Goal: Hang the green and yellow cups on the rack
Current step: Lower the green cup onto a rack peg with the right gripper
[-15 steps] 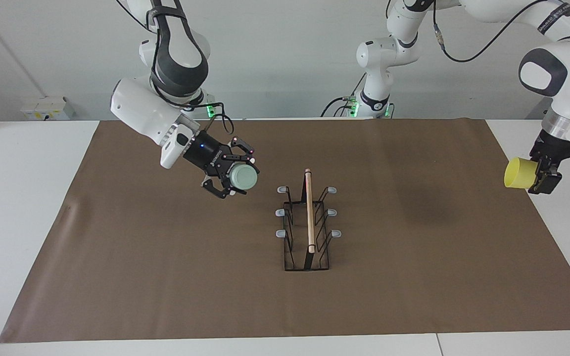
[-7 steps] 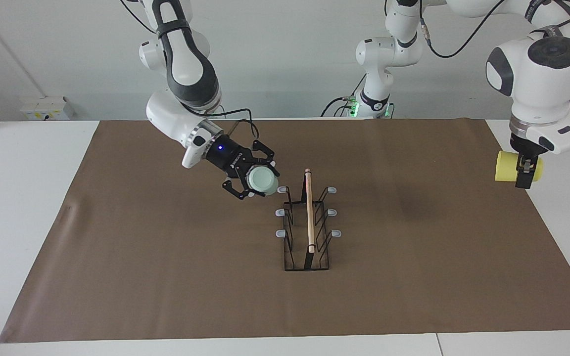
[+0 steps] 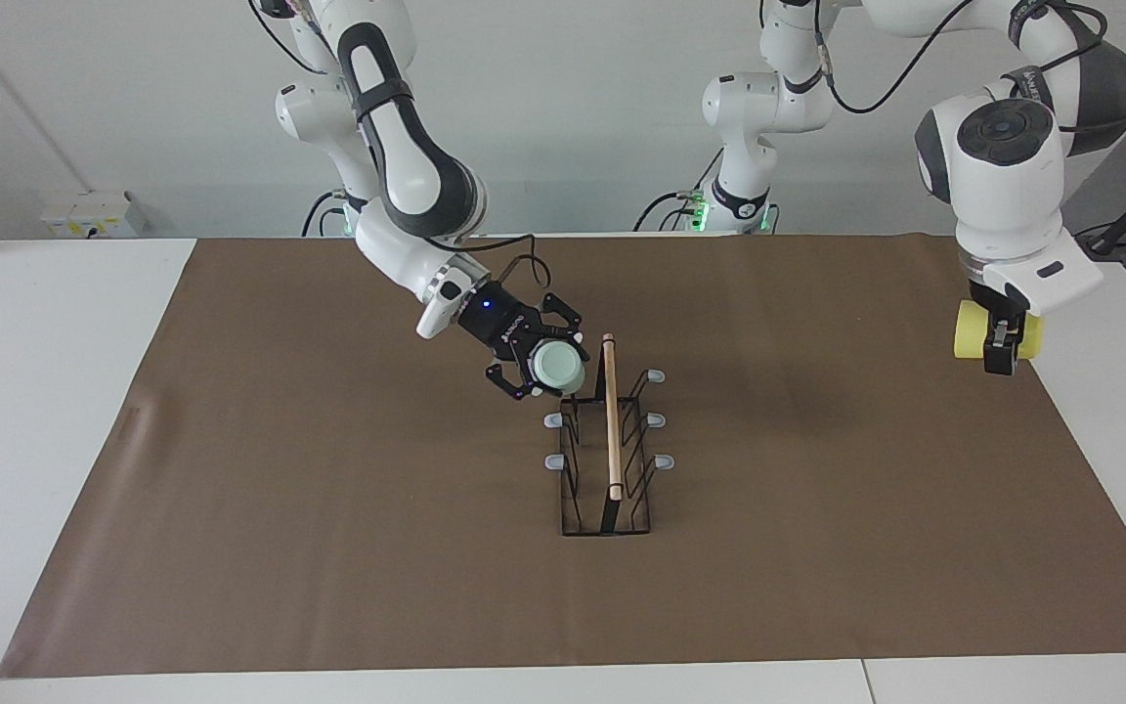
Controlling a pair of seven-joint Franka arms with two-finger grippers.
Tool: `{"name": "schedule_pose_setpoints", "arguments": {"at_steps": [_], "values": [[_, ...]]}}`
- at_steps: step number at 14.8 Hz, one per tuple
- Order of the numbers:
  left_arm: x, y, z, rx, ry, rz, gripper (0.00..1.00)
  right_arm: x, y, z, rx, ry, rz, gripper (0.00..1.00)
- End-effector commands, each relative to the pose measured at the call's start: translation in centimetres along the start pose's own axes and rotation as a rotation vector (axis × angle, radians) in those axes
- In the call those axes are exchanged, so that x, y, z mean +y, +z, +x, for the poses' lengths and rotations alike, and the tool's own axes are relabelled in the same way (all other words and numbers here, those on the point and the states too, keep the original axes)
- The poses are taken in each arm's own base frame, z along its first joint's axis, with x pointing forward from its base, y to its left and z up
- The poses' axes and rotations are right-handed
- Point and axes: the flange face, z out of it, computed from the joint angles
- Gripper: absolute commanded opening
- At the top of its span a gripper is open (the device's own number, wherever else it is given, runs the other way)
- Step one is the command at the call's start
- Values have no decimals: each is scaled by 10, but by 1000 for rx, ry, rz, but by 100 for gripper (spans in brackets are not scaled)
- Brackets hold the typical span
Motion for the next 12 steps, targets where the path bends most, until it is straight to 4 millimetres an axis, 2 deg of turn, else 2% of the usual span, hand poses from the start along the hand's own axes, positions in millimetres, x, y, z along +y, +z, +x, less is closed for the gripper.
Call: {"name": "schedule_pose_setpoints", "arguments": {"at_steps": [1,2,5,9,12], "values": [[-10,-1,-6,18,-5,13,0,-10,-1,-8,6,23,-20,0],[-10,1,-7,17,-2,17,0,-17,1,-12,6,33,-17,0],[-11,0,-9,17,-1,15,0,-15,-6,-28,-15,-4,-33,0],[-10,-1,-10,35,3,21,0,-21,-13,-47,-2,-7,-49,0],[1,-9,-23,61,-31,23,0,-21,-13,-62,-1,-20,-54,0]]}}
